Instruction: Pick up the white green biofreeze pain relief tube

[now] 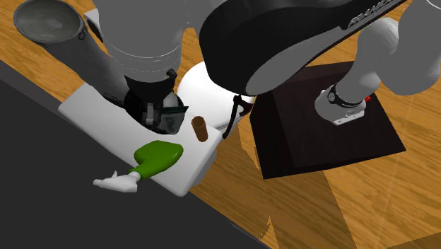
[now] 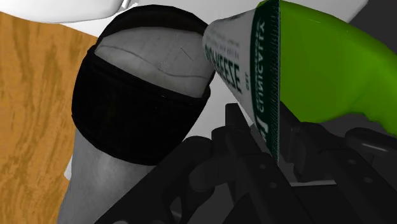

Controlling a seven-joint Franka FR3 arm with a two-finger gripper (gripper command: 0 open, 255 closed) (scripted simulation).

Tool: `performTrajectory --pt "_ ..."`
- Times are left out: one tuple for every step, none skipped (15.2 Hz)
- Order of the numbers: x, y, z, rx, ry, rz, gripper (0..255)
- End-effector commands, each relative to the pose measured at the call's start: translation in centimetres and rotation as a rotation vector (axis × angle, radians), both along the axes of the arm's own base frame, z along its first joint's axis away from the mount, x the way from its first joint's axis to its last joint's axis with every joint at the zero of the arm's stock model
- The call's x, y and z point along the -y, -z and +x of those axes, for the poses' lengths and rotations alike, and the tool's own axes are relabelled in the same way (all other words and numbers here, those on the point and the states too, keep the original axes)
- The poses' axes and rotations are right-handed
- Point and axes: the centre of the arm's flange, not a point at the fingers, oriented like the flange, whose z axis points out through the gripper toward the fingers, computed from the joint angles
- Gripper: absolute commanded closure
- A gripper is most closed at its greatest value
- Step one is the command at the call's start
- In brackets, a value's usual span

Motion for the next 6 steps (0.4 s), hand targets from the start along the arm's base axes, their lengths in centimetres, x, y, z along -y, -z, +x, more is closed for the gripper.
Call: performTrajectory --pt "0.1 -1.1 0.0 0.000 0.000 0.000 255" --pt "0.1 -1.7 0.0 0.000 0.000 0.000 255" --pt "0.1 -2.2 0.0 0.000 0.000 0.000 255" --pt "0.1 -2.7 0.0 0.000 0.000 0.000 255" --pt "0.1 -2.8 0.0 0.000 0.000 0.000 255" --pt "0.1 -2.8 0.0 0.000 0.000 0.000 255"
